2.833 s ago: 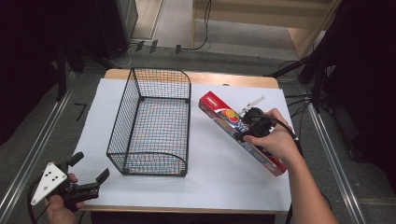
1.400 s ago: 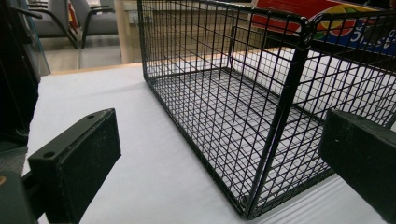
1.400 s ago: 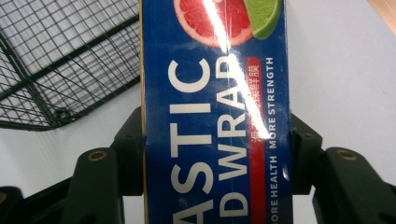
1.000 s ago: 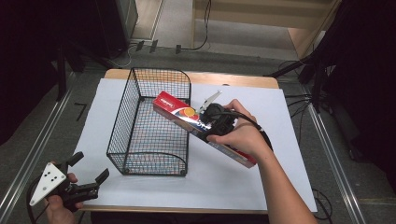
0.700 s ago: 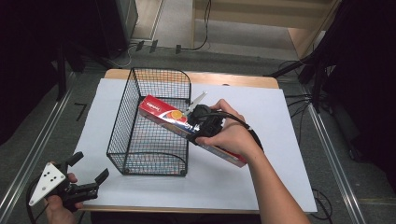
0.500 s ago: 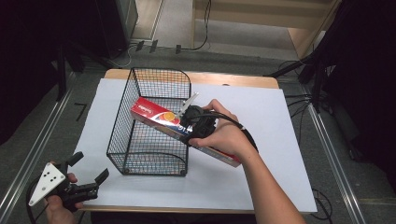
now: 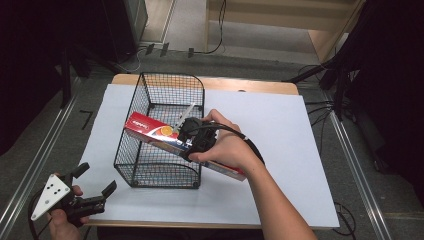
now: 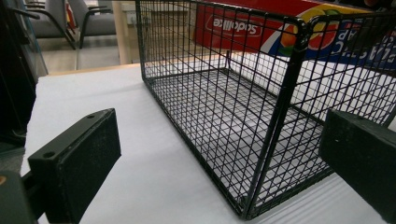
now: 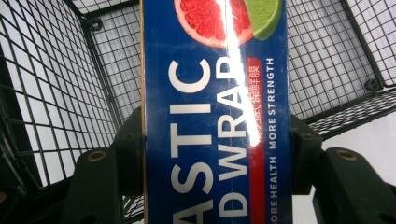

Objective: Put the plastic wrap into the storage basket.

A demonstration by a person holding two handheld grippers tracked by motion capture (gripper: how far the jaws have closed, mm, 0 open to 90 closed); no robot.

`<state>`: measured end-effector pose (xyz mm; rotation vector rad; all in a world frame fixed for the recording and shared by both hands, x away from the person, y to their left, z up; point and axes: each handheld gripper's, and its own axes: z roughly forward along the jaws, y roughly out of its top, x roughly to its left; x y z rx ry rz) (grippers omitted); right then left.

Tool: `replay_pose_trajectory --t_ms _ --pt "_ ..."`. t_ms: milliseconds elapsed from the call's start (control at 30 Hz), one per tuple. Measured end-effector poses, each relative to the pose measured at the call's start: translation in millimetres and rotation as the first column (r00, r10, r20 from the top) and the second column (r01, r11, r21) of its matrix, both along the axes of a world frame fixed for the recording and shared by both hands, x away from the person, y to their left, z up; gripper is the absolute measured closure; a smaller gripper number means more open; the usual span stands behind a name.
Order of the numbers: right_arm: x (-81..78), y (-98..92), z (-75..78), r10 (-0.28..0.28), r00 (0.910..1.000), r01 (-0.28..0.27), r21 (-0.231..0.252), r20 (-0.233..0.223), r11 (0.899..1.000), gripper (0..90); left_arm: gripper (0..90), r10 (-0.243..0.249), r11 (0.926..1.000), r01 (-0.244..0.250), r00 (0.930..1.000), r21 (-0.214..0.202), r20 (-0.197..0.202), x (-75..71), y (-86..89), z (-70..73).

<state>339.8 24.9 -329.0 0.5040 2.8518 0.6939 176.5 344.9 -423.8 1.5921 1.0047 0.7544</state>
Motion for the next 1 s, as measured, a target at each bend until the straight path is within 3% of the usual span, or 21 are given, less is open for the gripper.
replay_pose_trajectory --t_ms 600,1000 --pt "-1.9 -1.3 -1.8 0.015 0.9991 -0.017 -0.033 -0.039 0.999 40.7 0.0 -0.002 1.0 0.002 1.0 0.0 0.0 0.0 -0.1 0.0" --pt "0.6 -2.2 -2.9 -0.023 0.9983 0.021 -0.027 -0.054 0.999 36.7 0.0 -0.002 1.0 0.002 1.0 -0.003 0.002 0.0 0.2 -0.2"
